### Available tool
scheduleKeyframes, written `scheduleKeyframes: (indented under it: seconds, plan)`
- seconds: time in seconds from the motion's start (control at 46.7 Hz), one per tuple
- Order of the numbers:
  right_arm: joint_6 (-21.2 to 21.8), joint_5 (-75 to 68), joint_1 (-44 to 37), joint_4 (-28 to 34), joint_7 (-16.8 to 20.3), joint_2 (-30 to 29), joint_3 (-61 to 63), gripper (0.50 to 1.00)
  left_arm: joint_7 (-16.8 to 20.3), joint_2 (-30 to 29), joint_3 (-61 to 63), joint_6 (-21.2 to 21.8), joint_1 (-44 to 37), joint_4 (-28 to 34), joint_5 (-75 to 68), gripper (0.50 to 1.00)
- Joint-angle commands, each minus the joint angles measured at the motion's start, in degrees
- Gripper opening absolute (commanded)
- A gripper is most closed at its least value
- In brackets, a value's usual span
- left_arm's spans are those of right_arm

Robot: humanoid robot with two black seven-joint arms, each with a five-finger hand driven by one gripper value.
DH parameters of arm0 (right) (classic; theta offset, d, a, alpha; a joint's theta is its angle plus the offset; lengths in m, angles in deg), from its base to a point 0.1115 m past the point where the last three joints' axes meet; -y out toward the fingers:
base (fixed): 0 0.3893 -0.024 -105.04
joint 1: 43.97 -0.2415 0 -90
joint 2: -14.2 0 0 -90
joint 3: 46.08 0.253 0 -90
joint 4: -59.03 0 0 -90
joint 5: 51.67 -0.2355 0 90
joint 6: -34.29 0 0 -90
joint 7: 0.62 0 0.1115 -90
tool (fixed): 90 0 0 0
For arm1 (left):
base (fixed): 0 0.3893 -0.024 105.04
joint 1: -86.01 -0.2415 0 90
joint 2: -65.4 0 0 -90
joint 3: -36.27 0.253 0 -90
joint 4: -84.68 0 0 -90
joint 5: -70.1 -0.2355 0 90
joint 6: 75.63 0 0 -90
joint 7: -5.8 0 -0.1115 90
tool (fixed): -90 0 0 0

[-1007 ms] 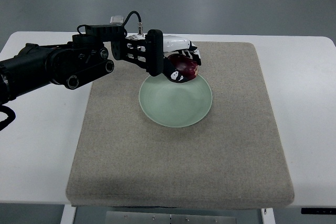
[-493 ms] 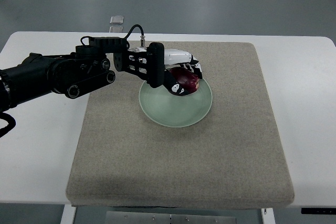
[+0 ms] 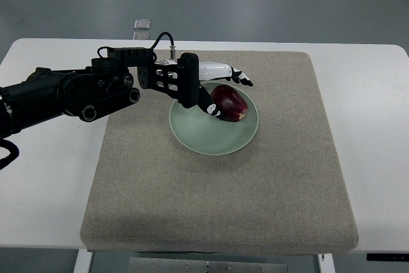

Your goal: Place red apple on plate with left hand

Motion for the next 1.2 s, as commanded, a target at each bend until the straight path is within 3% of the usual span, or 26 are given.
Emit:
scheduleKeyframes:
  seconds: [0.0, 0.171, 0.279, 0.621, 0.75, 1.179]
  plan:
    - [0.00, 0.00, 0.00, 0.00, -0.05, 0.00, 0.00, 0.964, 0.00, 0.00, -0.20, 0.00, 0.00, 0.08, 0.07, 0.881]
    - [0.00, 0.00, 0.00, 0.00, -0.05, 0.00, 0.00, 0.964, 0.00, -0.52, -0.29, 0.09, 0.00, 1.05, 0.16, 0.889]
    - [0.00, 0.00, 0.00, 0.00, 0.04, 0.00, 0.00, 0.964, 0.00, -1.05, -0.38, 0.44, 0.00, 2.71, 0.25, 0.921]
    - [0.00, 0.00, 0.00, 0.00, 0.04, 0.00, 0.00, 0.964, 0.00, -1.32, -1.08, 0.79, 0.08, 13.61, 0.86, 0.926]
    - [0.00, 0.00, 0.00, 0.00, -0.05, 0.00, 0.00, 0.964, 0.00, -1.32, -2.48, 0.97, 0.08, 14.41, 2.97, 0.966]
    - [0.00, 0.00, 0.00, 0.00, 0.04, 0.00, 0.00, 0.964, -1.58, -0.26, -10.48, 5.36, 0.26, 16.43, 24.84, 0.964]
